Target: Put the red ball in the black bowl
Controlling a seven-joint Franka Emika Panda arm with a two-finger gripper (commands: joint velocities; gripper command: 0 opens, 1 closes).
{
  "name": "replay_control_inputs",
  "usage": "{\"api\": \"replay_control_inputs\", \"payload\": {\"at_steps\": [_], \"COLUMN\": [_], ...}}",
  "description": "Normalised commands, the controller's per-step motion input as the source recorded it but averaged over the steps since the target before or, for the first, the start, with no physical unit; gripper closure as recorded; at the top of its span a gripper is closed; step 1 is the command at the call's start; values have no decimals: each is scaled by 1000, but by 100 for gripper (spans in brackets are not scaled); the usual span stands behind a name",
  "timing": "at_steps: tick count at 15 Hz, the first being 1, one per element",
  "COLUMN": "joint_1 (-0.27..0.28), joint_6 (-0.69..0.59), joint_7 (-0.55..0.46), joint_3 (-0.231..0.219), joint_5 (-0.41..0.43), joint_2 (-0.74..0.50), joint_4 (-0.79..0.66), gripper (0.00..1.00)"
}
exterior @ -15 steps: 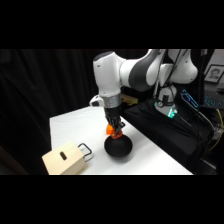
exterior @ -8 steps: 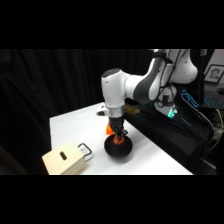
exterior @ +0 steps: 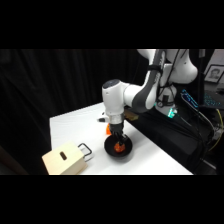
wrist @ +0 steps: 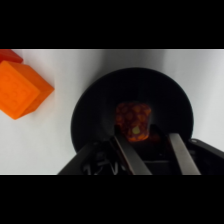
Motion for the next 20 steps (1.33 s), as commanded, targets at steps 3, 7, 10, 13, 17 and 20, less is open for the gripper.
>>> {"api": "replay_control_inputs", "payload": {"at_steps": [3,7,10,13,17,20], "joint_1": [-101,-92,-87,-77,-68,-62], "joint_6": [-72,-253,-385,-470,-405,-305], "joint_7": [-166,-142,-173,-201,-208,-220], "joint_3": [73,71,74,43,-21,-49], "joint_5": [39,40,82,96,74,67], "joint_2": [-88,-276,-426,-408,-298,-183], "joint_4": [22,-17,-35,34,121,160], "gripper": [3,0,0,0,0,0]}}
